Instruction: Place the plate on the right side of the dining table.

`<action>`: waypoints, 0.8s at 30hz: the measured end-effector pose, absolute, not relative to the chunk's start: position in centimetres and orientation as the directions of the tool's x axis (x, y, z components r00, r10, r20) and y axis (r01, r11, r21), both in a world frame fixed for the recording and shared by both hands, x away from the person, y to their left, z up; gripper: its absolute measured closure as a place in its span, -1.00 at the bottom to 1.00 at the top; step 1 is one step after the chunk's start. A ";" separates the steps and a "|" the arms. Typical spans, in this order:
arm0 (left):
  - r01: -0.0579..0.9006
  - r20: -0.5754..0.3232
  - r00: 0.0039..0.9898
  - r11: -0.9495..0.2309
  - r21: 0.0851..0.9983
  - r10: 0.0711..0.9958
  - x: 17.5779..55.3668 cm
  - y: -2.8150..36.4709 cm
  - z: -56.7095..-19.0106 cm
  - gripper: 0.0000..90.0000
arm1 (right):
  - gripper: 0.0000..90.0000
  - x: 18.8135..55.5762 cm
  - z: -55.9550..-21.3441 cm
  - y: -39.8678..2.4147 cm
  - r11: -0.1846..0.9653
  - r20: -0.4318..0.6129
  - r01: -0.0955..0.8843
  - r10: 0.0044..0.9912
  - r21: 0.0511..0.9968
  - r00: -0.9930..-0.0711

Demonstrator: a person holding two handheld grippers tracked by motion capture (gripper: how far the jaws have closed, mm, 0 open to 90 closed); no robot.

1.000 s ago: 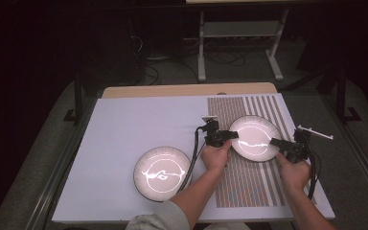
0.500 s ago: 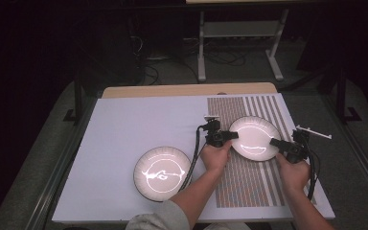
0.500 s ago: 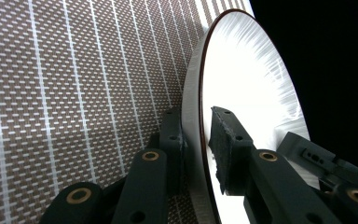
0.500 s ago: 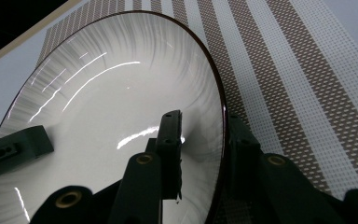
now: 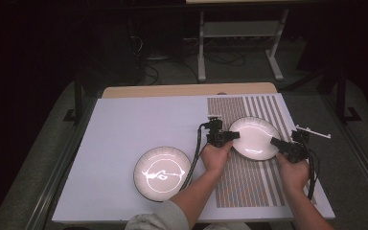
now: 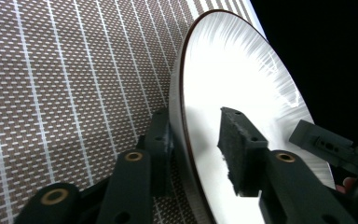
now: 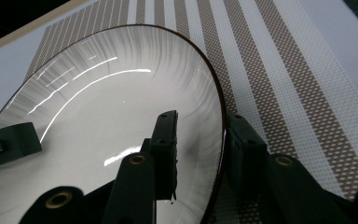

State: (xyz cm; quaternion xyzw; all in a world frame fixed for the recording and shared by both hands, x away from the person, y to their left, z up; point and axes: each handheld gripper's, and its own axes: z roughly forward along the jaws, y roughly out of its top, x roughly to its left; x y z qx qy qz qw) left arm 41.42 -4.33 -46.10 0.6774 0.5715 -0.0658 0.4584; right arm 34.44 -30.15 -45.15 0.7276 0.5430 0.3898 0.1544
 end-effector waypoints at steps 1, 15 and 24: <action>0.829 -0.603 0.343 0.070 0.555 0.720 41.4 -4.3 -46.0 0.37 | 0.47 34.4 -45.1 -30.1 -0.358 0.395 0.671 0.913 0.650 0.104; 0.757 -0.540 0.426 0.040 0.652 0.726 40.8 -2.6 -43.8 0.18 | 0.08 33.6 -43.3 -29.3 -0.204 0.254 0.611 0.967 0.765 0.005; 0.663 -0.467 0.587 -0.061 0.746 0.661 39.7 -0.4 -41.9 0.13 | -0.09 32.7 -41.9 -28.1 -0.114 0.224 0.582 0.967 0.805 -0.120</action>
